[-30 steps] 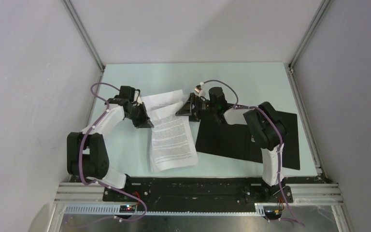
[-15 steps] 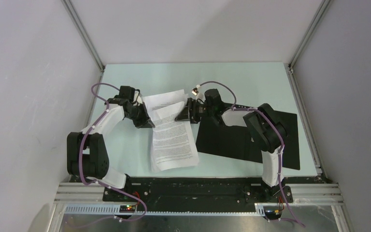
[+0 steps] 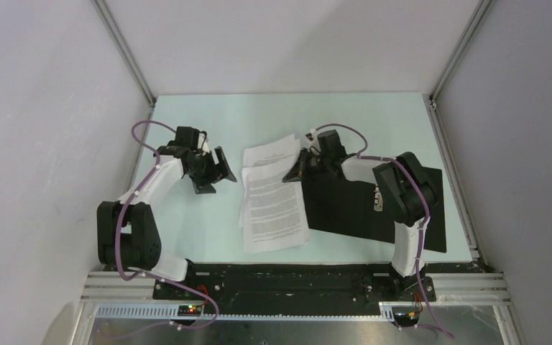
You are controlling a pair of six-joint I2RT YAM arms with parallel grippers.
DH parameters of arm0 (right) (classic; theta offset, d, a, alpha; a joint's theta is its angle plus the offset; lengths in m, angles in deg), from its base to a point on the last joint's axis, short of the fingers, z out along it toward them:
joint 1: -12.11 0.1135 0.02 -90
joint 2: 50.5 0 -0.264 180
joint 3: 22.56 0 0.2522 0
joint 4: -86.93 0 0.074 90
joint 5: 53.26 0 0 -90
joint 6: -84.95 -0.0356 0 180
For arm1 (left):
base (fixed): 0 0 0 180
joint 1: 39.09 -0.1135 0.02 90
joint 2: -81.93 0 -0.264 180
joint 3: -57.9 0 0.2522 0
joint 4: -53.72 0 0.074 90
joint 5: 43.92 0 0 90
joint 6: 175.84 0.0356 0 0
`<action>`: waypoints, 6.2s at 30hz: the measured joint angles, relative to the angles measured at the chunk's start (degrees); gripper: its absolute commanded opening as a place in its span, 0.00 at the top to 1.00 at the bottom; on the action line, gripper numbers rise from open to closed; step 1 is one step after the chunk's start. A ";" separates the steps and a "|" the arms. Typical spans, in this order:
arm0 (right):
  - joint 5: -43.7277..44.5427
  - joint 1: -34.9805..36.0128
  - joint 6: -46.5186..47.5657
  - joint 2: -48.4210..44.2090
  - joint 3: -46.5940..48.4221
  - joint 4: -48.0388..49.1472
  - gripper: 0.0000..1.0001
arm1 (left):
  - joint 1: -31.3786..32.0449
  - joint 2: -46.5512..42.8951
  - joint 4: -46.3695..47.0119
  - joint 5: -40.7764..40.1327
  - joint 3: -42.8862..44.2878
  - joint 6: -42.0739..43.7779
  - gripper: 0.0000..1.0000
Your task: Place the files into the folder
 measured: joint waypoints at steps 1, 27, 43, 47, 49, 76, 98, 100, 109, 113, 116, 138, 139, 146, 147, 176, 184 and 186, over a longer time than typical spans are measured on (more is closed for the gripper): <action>0.94 -1.66 0.74 -0.37 0.00 -3.26 1.00 | 0.00 -0.35 0.02 -0.70 0.00 -0.02 0.17; 23.54 1.92 12.83 -4.90 -0.02 -23.06 1.00 | 14.49 14.19 17.90 4.90 2.03 -6.19 1.00; 24.79 1.95 13.81 -7.65 -0.02 -23.96 1.00 | 14.97 18.16 24.72 2.69 -3.82 -14.16 1.00; 25.00 2.36 14.27 -10.23 -0.02 -24.09 1.00 | 15.15 17.99 24.26 1.14 -3.82 -16.61 1.00; 25.81 3.13 14.88 -11.58 0.00 -24.35 1.00 | 15.37 17.70 23.96 -0.28 -3.82 -17.79 1.00; 12.52 -1.46 26.05 -42.71 13.97 -44.00 1.00 | 7.91 -6.60 41.16 28.83 -0.83 -5.33 0.00; -6.03 -3.26 16.24 -49.29 25.79 -48.85 1.00 | 12.63 -17.59 66.45 45.20 -1.62 -13.14 0.00; -6.95 -3.74 15.67 -49.29 25.79 -48.68 1.00 | 13.11 -17.46 66.95 45.64 -1.62 -13.62 0.00; -9.94 -7.56 14.23 -48.92 25.57 -46.58 1.00 | 15.80 -17.16 70.27 47.58 -1.18 -17.22 0.04; -11.69 -10.93 13.09 -48.83 24.90 -44.28 1.00 | 16.59 -16.59 72.67 48.06 -0.87 -20.09 0.13; -12.28 -13.05 12.72 -48.68 24.26 -43.06 1.00 | 16.76 -16.48 73.92 48.11 -0.37 -22.18 0.19; -7.43 -11.67 18.01 -52.94 8.15 -30.40 1.00 | 17.07 -14.21 60.33 39.71 2.78 -12.39 0.63; -6.71 -11.23 18.40 -53.27 6.95 -29.00 1.00 | 17.07 -14.19 58.36 38.75 3.13 -10.51 0.63; 0.35 -8.50 20.92 -54.71 -4.17 -17.05 1.00 | 18.62 -12.83 46.82 28.96 6.01 2.64 0.70; 1.68 -8.26 21.38 -54.75 -6.03 -15.04 1.00 | 19.10 -12.50 45.90 27.28 6.01 4.09 0.71; 20.48 -6.64 27.41 -43.80 -24.48 11.78 0.59 | 28.41 3.67 49.99 -5.88 3.39 14.99 0.71; 21.35 -6.84 26.62 -46.60 -27.91 12.41 0.54 | 29.99 0.94 50.84 -7.02 -2.99 14.91 0.60; 21.51 -6.84 26.45 -47.69 -28.63 13.03 0.54 | 30.64 -0.48 51.54 -7.58 -4.46 14.88 0.56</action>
